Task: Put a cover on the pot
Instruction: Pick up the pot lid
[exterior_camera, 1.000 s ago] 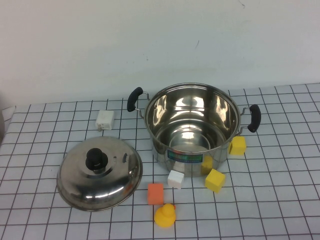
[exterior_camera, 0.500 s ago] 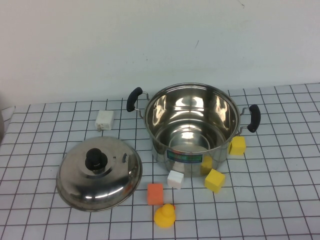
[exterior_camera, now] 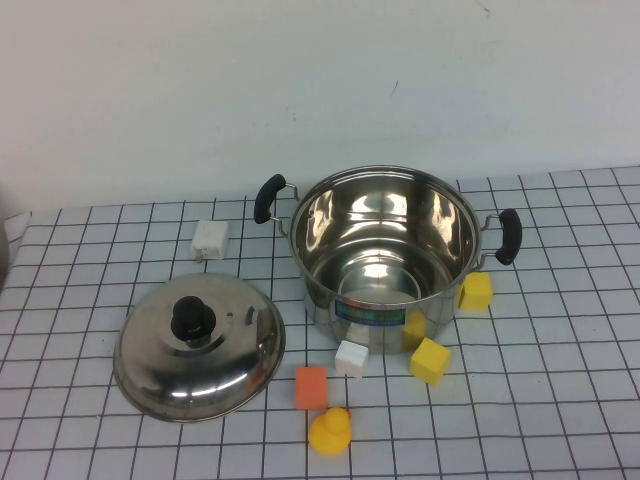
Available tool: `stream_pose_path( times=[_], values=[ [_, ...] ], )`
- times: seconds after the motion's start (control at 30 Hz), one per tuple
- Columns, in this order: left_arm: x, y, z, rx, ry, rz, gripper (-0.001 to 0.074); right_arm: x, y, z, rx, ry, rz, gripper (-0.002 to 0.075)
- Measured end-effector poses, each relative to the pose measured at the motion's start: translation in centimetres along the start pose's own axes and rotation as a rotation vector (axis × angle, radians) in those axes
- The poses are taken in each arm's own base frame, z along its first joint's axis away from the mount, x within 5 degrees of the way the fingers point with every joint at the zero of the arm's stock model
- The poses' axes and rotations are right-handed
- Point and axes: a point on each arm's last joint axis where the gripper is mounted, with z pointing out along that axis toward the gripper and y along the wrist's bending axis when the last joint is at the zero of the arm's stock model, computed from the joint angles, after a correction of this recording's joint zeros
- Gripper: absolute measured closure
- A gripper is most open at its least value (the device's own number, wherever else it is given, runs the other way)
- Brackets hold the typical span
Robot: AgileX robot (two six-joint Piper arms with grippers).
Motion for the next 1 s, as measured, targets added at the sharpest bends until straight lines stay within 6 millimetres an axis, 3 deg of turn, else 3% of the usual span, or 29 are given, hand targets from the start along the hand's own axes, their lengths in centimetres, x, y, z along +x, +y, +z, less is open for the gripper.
stream_pose_path(
  times=[0.23, 0.5, 0.77, 0.83, 0.93, 1.0],
  values=[
    [3.0, 0.6, 3.7, -0.002, 0.103, 0.005, 0.0736, 0.0, 0.0, 0.0, 0.000, 0.000, 0.000, 0.0717],
    [8.6, 0.7, 7.5, 0.096, 0.288, -0.011, 0.0736, 0.0, 0.0, 0.0, 0.000, 0.000, 0.000, 0.0717],
    [13.9, 1.1, 9.8, 0.184, 0.361, -0.051, 0.0727, 0.0, 0.0, 0.0, 0.000, 0.000, 0.000, 0.0717],
    [15.1, 1.3, 10.2, 0.195, 0.376, -0.041, 0.0690, 0.0, 0.0, 0.0, 0.000, 0.000, 0.000, 0.0717],
    [16.6, 1.5, 10.6, 0.218, 0.377, -0.023, 0.0561, 0.0, 0.0, 0.0, 0.000, 0.000, 0.000, 0.0717],
    [17.9, 1.7, 10.8, 0.227, 0.385, -0.030, 0.0419, 0.0, 0.0, 0.0, 0.000, 0.000, 0.000, 0.0717]
  ],
)
